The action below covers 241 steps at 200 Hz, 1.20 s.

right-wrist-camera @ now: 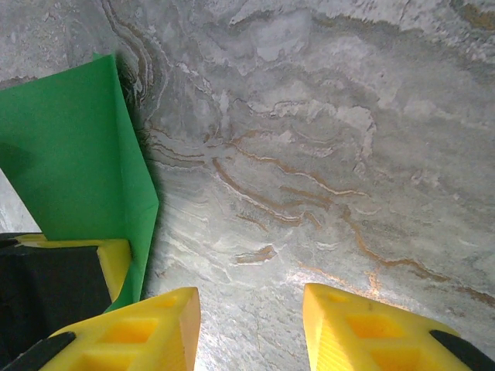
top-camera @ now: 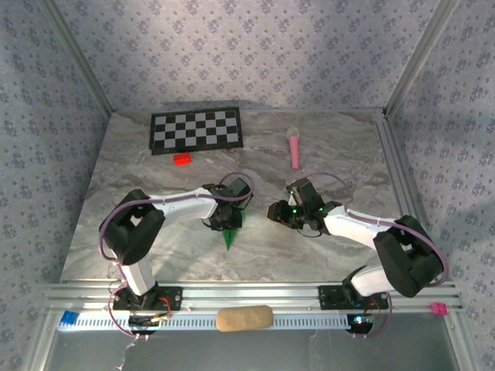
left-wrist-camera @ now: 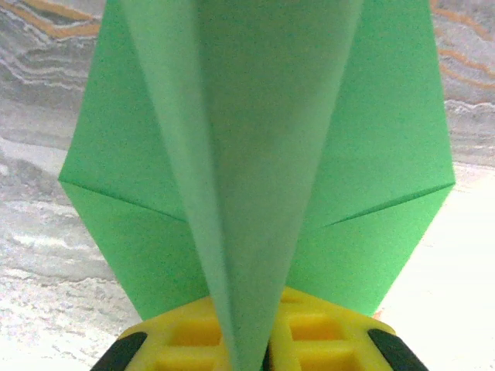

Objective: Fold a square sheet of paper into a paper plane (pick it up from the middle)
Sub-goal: Move the paper plane to the center of the table.

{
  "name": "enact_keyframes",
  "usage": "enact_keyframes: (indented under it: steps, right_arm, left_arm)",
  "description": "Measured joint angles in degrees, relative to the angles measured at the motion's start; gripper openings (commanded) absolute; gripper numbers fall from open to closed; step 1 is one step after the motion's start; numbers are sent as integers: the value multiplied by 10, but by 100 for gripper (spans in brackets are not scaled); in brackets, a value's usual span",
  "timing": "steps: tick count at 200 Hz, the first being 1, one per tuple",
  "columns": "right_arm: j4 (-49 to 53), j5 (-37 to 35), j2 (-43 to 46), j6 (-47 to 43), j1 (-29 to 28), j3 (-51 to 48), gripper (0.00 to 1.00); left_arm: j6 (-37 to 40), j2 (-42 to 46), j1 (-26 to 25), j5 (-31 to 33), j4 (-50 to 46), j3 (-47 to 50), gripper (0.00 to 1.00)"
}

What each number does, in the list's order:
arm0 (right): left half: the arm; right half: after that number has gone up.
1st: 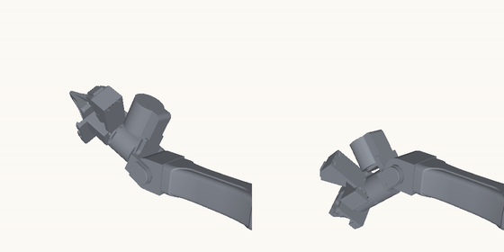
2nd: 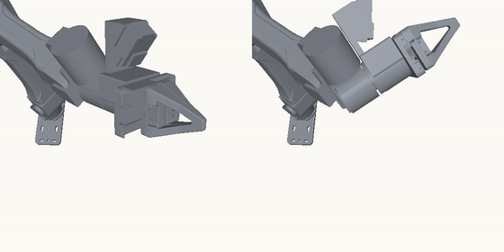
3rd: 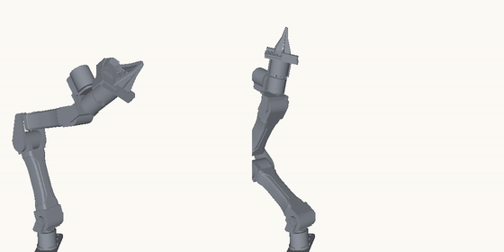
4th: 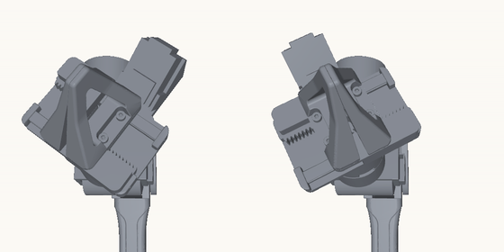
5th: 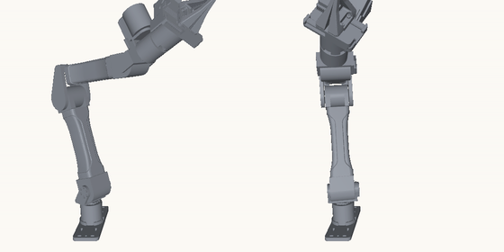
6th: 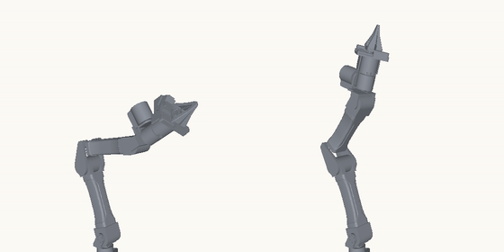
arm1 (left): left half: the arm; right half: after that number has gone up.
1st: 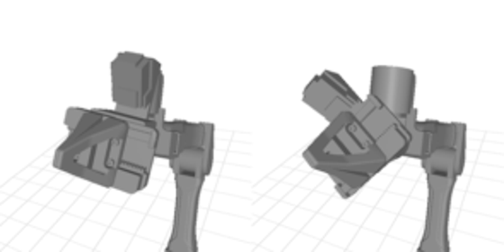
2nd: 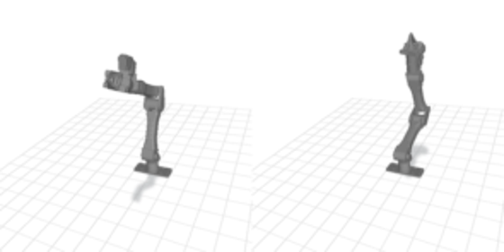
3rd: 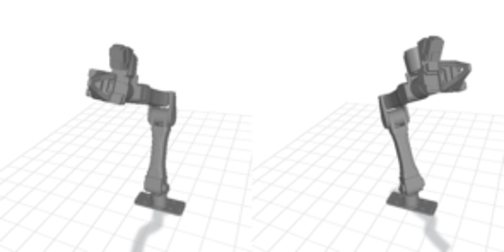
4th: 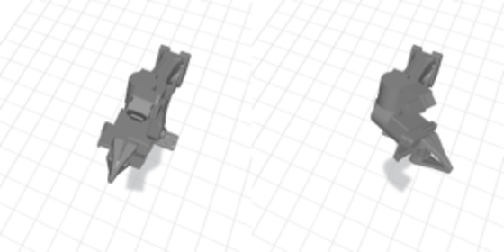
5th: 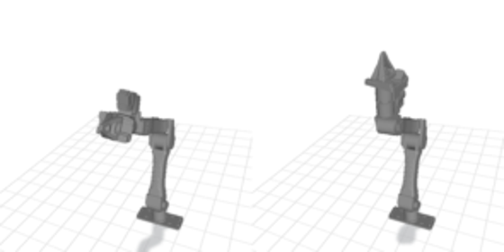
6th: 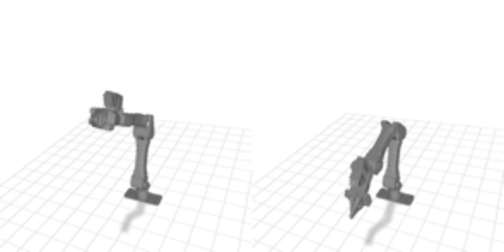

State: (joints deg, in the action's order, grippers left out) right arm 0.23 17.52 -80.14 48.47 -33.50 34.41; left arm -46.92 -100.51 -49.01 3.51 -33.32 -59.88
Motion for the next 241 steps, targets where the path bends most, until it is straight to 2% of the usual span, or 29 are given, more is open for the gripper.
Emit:
enact_keyframes:
  steps: [92, 206, 241]
  right_arm:
    - [14, -2, 25, -5, 12, -7, 41]
    - [20, -4, 51, -10, 29, -19, 42]
    - [26, -4, 62, -14, 32, -23, 42]
  left_arm:
    - [-11, -36, -18, 24, -1, -41, 34]
    - [-62, -76, -35, 69, -16, -94, 36]
    - [-66, -77, -36, 78, -16, -95, 40]
